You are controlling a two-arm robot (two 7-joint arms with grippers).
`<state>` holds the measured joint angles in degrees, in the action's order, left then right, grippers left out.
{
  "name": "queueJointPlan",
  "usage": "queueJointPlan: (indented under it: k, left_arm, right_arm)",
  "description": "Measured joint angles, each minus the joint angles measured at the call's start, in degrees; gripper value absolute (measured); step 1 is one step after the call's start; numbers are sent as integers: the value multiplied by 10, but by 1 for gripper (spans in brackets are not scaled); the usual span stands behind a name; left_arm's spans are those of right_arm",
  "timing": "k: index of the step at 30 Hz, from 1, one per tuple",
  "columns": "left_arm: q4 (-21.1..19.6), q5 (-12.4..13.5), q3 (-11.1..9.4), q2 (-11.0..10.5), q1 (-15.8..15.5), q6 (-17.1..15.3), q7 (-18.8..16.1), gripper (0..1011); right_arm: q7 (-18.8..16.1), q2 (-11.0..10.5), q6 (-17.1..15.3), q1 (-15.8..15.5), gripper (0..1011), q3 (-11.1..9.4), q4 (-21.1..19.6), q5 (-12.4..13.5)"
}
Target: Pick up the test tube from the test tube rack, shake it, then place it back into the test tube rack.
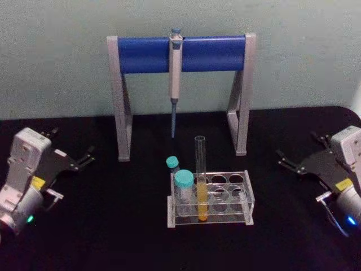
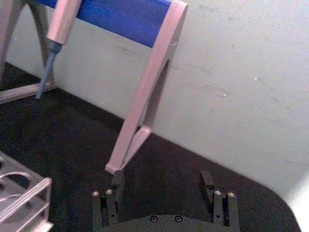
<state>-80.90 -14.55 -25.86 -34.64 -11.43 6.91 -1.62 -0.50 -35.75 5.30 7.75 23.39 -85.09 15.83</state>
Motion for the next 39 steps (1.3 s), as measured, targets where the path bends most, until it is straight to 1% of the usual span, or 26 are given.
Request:
queueJointPlan:
  k: [6, 9, 12, 14, 15, 16, 18, 24, 27, 28, 30, 31, 35, 37, 39]
  left_arm:
    - [0, 0, 0, 0, 0, 0, 0, 1001]
    - [0, 0, 0, 0, 0, 0, 0, 1001]
    - [0, 0, 0, 0, 0, 0, 0, 1001]
    - [0, 0, 0, 0, 0, 0, 0, 1001]
    - [0, 0, 0, 0, 0, 0, 0, 1001]
    - [0, 0, 0, 0, 0, 0, 0, 1001]
    - [0, 0, 0, 0, 0, 0, 0, 1001]
    - [0, 0, 0, 0, 0, 0, 0, 1001]
    - [0, 0, 0, 0, 0, 0, 0, 1001]
    - [0, 0, 0, 0, 0, 0, 0, 1001]
    - [0, 0, 0, 0, 0, 0, 0, 1001]
    - [0, 0, 0, 0, 0, 0, 0, 1001]
    - [0, 0, 0, 0, 0, 0, 0, 1001]
    - [0, 0, 0, 0, 0, 0, 0, 1001]
    - [0, 0, 0, 0, 0, 0, 0, 1001]
  right_arm:
    - [-24, -13, -12, -34, 1000, -15, -38, 25]
    - [-47, -21, -14, -61, 1000, -27, -66, 50]
    - [-64, -24, -15, -75, 1000, -34, -81, 68]
    - [-86, -27, -17, -90, 1000, -39, -98, 87]
    - [-92, -27, -17, -93, 1000, -40, -101, 93]
    - [-92, -27, -17, -93, 1000, -40, -101, 93]
    - [-117, -28, -22, -103, 1000, -42, -115, 111]
    - [-160, -24, -38, -104, 1000, -38, -133, 133]
    - [-191, -17, -53, -96, 1000, -31, -139, 147]
    - [-196, -15, -55, -94, 1000, -30, -139, 150]
    - [-207, -11, -61, -89, 1000, -27, -139, 155]
    - [-218, -7, -67, -84, 1000, -25, -139, 161]
    - [-238, 3, -79, -73, 1000, -21, -133, 170]
    - [-252, 14, -89, -59, 1000, -16, -125, 175]
    - [-257, 19, -92, -52, 1000, -13, -120, 176]
